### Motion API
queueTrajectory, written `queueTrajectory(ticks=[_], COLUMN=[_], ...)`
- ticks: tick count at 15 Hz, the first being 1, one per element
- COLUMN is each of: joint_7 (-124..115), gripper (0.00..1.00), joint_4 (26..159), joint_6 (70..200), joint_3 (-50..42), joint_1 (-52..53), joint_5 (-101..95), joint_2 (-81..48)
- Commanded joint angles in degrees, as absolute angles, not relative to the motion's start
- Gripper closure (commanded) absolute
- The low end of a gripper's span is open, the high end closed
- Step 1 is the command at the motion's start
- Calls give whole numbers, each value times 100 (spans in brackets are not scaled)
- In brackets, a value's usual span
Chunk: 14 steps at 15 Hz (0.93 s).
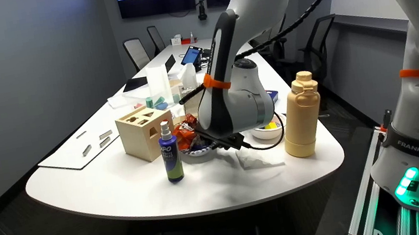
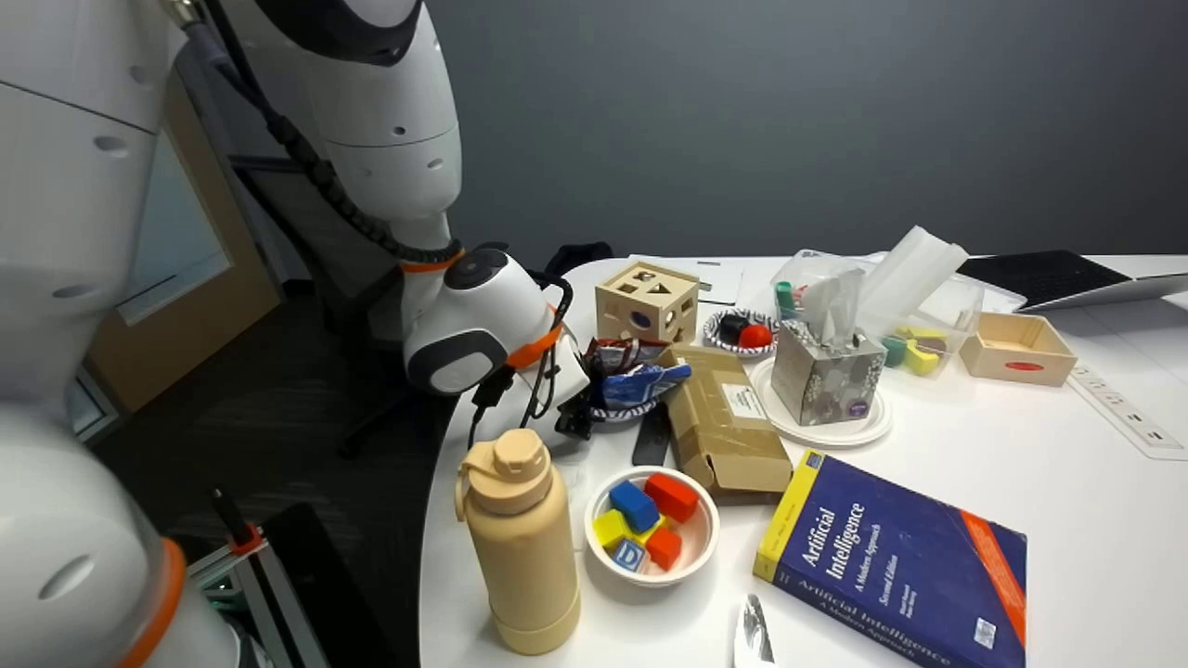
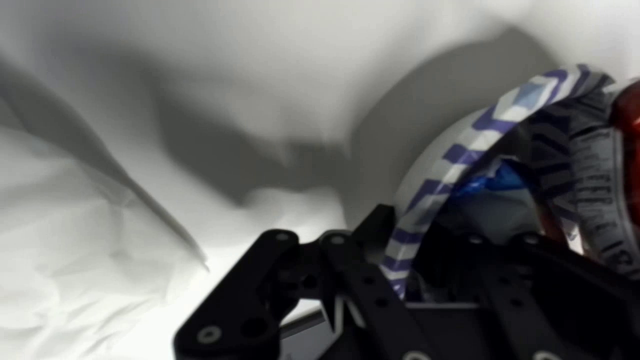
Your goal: Pick up the paper plate, and then place it on top of the book
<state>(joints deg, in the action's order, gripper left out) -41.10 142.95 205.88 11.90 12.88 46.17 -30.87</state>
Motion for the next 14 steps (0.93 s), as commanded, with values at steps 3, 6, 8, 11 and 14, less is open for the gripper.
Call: queueTrajectory(ticks=[3,6,8,11,14], joint_7=[-4778,-5250,-5516,-5851,-6080], gripper=[97,97,97,97,97], joint_4=[15048,15381,15575,15833,16029], joint_6=[21364,21724,21917,22223,22464], joint_3=[2041,2050,1988,1890,1786], joint_1=[322,127,25,-112,-192], joint_5=[3505,2846,2451,1952,1615], joint_2=[-2772,-2754,-2748,-2719,-2590])
